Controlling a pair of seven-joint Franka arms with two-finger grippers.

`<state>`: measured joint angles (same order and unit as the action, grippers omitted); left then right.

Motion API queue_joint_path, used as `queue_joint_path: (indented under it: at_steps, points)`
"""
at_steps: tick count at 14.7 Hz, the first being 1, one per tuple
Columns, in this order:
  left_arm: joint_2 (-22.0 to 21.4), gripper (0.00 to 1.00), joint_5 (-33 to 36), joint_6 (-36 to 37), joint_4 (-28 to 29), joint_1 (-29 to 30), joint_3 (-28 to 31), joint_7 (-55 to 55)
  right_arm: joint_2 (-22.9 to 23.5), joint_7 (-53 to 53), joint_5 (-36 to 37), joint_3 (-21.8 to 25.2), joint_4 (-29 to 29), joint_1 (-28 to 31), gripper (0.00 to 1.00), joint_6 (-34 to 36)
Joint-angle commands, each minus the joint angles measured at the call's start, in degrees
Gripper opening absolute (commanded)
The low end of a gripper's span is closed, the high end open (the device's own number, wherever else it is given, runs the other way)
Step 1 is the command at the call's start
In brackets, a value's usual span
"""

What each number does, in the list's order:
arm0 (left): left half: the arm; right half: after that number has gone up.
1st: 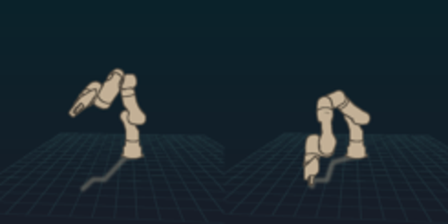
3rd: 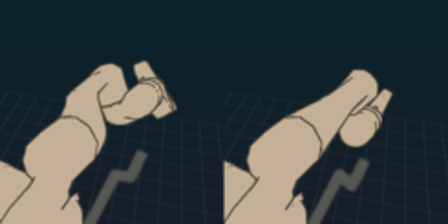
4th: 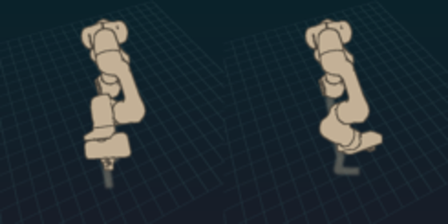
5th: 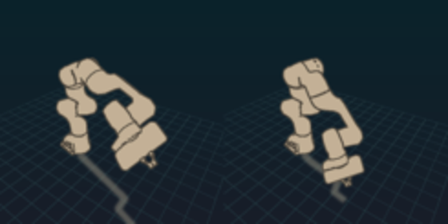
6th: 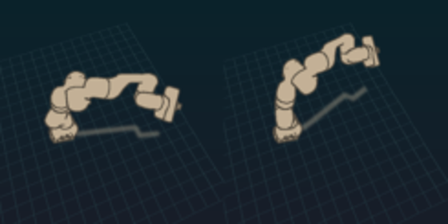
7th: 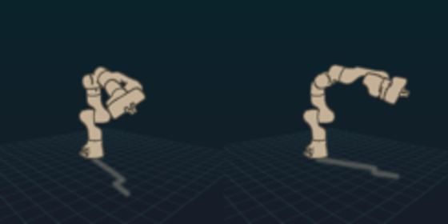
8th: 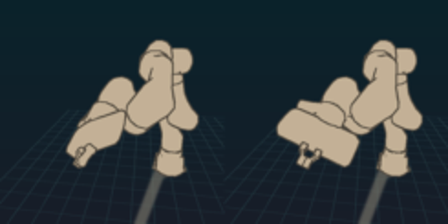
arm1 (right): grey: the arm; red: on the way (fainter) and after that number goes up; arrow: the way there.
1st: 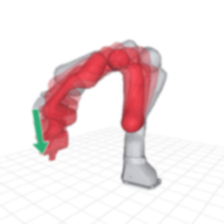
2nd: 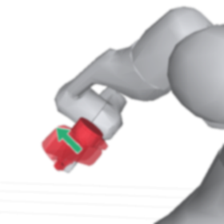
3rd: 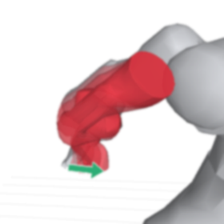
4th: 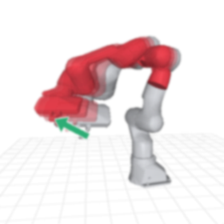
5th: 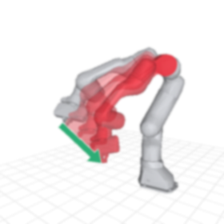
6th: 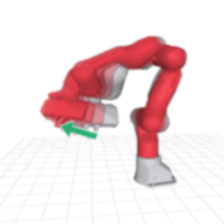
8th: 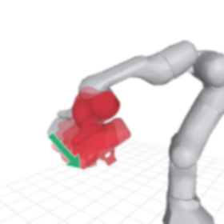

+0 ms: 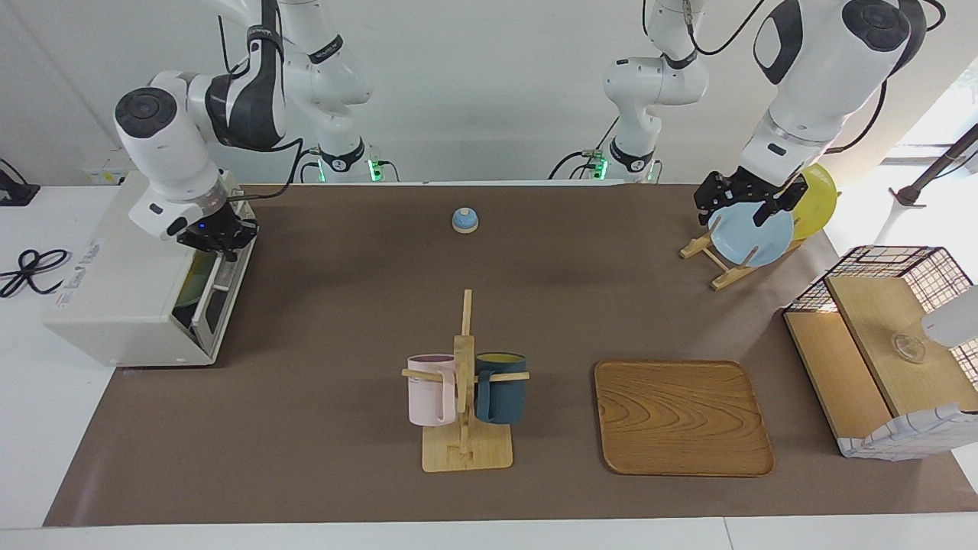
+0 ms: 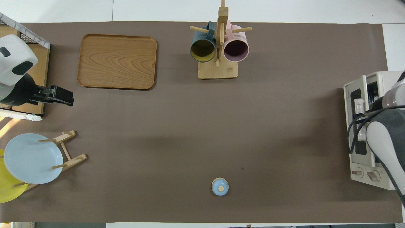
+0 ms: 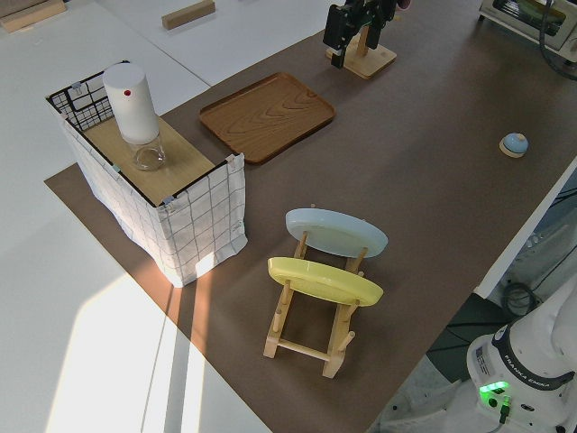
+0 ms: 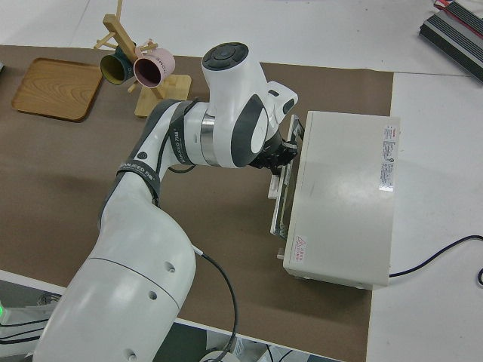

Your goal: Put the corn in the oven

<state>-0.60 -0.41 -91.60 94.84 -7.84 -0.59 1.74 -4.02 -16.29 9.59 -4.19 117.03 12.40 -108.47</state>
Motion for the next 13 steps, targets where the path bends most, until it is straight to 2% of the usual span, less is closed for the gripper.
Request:
queue_joint_path:
  at_steps: [1,6,9,10,12,13]
  points:
    - [-0.2,1.0,1.3,-0.2,-0.4,0.5,-0.4,-0.3,-0.1,-1.2,1.1,0.1,-0.3,0.8,0.0,1.9]
    - [-0.2,1.0,1.3,-0.2,-0.4,0.5,-0.4,-0.3,0.2,-1.9,1.2,-1.3,-11.2,-0.1,0.0,16.0]
    - [-0.2,1.0,1.3,-0.2,-0.4,0.5,-0.4,-0.3,0.8,-1.3,-0.4,-2.3,-17.5,-1.9,0.0,20.7]
    - [-0.2,1.0,1.3,-0.2,-0.4,0.5,-0.4,-0.3,1.2,-1.3,-1.7,-2.2,-20.1,-2.5,0.05,22.6]
    - [-0.2,1.0,1.3,-0.2,-0.4,0.5,-0.4,-0.3,1.8,-0.8,-5.1,-2.2,-24.2,-2.6,0.76,26.2]
    - [-0.2,1.0,1.3,-0.2,-0.4,0.5,-0.4,-0.3,1.9,0.8,-6.8,-2.2,-25.6,-2.6,1.0,27.6]
